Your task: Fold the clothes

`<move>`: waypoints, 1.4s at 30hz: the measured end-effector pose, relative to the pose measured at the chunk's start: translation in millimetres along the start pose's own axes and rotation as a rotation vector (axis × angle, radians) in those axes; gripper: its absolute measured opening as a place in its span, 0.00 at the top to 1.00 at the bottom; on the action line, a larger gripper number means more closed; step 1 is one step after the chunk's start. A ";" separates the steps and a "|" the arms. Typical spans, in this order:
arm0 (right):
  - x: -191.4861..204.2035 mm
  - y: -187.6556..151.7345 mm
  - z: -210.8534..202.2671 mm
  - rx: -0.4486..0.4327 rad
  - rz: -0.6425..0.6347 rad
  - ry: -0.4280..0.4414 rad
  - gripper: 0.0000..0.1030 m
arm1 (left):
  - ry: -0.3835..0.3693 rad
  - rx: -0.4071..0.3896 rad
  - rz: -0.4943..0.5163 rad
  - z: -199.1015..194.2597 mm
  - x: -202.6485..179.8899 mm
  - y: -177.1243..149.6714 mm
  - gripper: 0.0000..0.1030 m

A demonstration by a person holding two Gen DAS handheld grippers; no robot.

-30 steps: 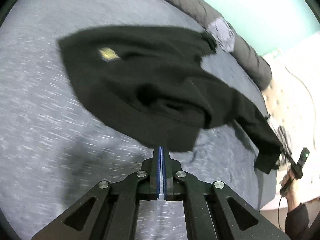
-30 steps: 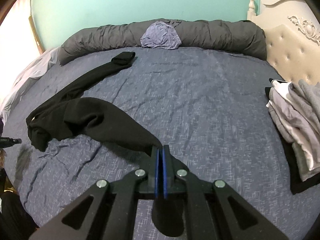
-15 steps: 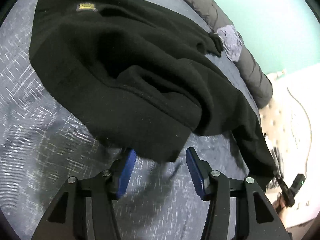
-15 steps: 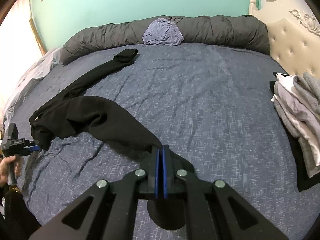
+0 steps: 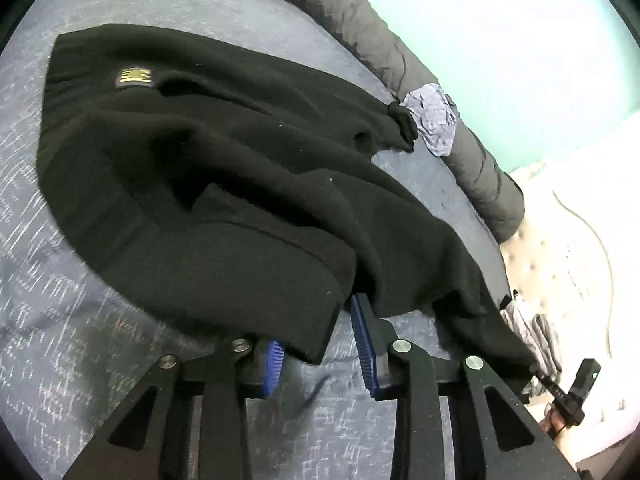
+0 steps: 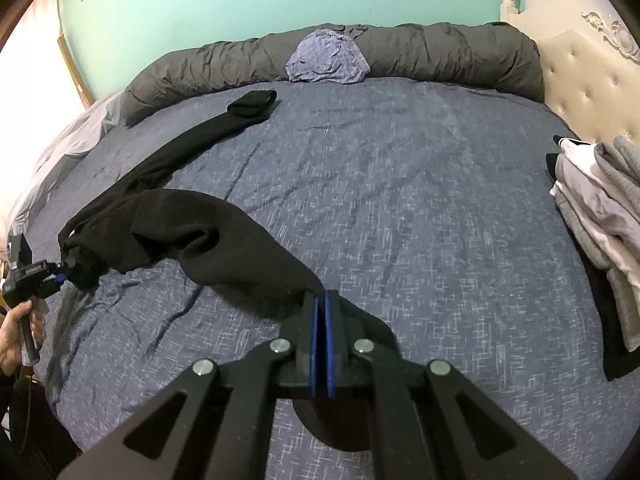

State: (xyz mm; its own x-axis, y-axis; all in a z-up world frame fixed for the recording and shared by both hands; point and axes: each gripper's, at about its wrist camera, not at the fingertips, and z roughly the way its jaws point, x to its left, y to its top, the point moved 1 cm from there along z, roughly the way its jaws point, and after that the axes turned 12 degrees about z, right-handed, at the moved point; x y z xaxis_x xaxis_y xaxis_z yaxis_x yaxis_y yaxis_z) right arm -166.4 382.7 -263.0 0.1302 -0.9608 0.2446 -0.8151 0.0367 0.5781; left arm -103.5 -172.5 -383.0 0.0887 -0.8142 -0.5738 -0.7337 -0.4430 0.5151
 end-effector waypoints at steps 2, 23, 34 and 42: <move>0.4 -1.0 2.4 0.006 0.000 0.001 0.97 | -0.002 0.013 -0.006 9.8 1.0 3.1 0.68; 17.6 24.0 -52.5 -0.097 -0.017 0.006 0.97 | 0.192 -0.004 0.271 -135.6 20.5 84.6 0.95; 41.0 13.4 -72.9 -0.105 -0.072 0.045 0.97 | 0.302 -0.050 0.263 -224.7 65.6 99.2 0.96; 37.6 -15.6 -38.9 0.009 -0.077 0.029 0.97 | 0.336 0.121 0.143 -205.5 126.5 59.6 0.95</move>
